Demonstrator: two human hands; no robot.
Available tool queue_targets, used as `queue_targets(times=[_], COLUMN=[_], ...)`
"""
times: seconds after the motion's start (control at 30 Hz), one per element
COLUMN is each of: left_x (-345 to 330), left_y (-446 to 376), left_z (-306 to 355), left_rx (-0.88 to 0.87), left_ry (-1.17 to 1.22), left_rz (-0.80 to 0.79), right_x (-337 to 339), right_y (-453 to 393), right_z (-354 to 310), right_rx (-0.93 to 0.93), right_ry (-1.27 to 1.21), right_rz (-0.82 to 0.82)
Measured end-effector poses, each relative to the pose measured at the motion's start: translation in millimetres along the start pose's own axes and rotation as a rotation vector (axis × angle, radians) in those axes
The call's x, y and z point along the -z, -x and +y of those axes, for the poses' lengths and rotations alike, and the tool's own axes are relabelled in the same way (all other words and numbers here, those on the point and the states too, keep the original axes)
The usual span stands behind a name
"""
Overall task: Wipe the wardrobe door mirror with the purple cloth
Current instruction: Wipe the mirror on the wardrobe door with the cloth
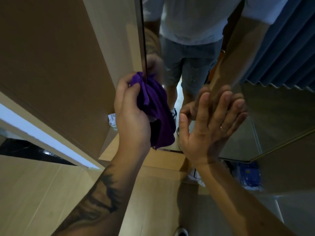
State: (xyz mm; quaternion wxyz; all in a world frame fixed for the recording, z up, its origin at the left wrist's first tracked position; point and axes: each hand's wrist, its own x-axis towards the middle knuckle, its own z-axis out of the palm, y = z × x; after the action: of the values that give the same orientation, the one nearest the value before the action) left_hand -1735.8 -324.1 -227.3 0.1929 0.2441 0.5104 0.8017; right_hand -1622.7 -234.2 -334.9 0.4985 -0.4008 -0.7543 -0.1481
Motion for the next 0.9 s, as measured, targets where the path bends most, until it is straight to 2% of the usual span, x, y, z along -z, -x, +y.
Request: queue_targets(times=[0.1,0.27,0.4,0.6,0.9], left_x=[0,23,34,41,41], left_y=[-1,23,29,23,32], left_z=[-9,-77,-111,-124,-139], left_rx=[-0.007,0.414,0.651,0.710,0.912], left_ry=[-0.052,-0.013,0.052,0.006,0.138], left_rz=[0.011,0.106,0.215,0.231,0.319], right_x=[-1,-1,0,4,3], right_y=[0,0,-1,-1,2], right_z=[0,-1,-1,-3,2], right_rx=[-0.002,-0.015,-0.005,-0.019,0.003], right_ry=[0.007,0.017,0.028,0.036,0.051], right_rz=[-0.004,-0.006,-0.013,-0.036,-0.014])
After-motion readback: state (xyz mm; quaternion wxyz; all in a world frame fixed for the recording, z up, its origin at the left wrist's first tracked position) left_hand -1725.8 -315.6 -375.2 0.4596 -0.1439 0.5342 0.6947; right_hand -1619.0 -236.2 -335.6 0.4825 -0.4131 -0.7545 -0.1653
